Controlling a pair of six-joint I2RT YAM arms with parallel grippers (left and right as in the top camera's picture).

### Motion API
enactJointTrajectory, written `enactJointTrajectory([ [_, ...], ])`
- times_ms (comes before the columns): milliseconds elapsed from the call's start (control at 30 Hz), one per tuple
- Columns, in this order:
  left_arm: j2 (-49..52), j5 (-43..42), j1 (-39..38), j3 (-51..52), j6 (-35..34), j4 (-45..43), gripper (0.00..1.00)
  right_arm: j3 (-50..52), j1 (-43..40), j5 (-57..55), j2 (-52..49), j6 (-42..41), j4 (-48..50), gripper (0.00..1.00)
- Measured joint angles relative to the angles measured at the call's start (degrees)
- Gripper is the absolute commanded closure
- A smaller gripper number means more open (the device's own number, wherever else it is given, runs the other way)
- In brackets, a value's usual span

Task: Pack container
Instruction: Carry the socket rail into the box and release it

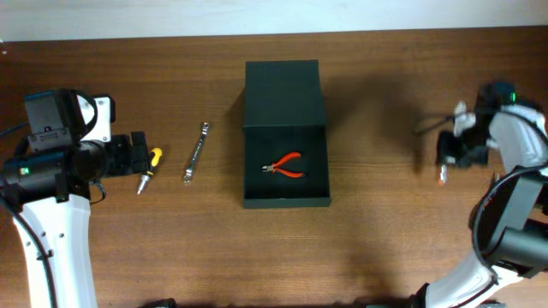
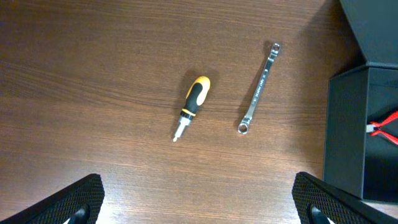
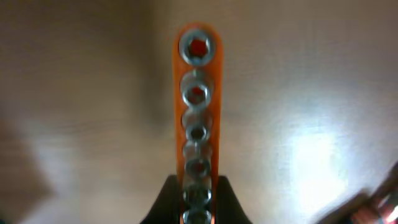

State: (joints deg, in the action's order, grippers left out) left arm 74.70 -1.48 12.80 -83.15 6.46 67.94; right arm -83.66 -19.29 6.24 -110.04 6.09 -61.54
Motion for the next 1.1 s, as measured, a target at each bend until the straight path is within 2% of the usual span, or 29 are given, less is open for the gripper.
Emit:
enactJointTrajectory([
  [100, 0.0, 0.0, 0.0, 0.0, 0.0, -0.17, 0.01, -12.22, 5.64, 0.39, 0.02, 2.16, -7.61, 0.96],
  [233, 0.0, 0.02, 0.0, 0.0, 0.02, -0.17, 0.01, -26.36, 15.69, 0.79, 0.04, 8.17, -13.07, 0.96],
  [367, 0.0, 0.02, 0.0, 0.0, 0.0, -0.17, 0.01, -32.61, 27.76, 1.25, 0.5, 18.01, -16.5, 0.96],
  [500, 0.0, 0.02, 0.0, 0.0, 0.0, -0.17, 0.01, -32.5, 38.88, 1.46, 0.52, 28.41, -20.76, 0.96],
  [700, 0.0, 0.0, 0.0, 0.0, 0.02, -0.17, 0.01, -29.77, 48.72, 1.84, -0.31, 36.83, -20.04, 0.96],
  [867, 0.0, 0.0, 0.0, 0.0, 0.0, -0.13, 0.01, -25.22, 51.67, 1.84, -3.52, 39.04, -16.9, 0.96],
  [1100, 0.0, 0.0, 0.0, 0.0, 0.0, -0.02, 0.01, -15.61, 51.69, 1.81, -6.62, 39.82, -5.95, 0.96],
])
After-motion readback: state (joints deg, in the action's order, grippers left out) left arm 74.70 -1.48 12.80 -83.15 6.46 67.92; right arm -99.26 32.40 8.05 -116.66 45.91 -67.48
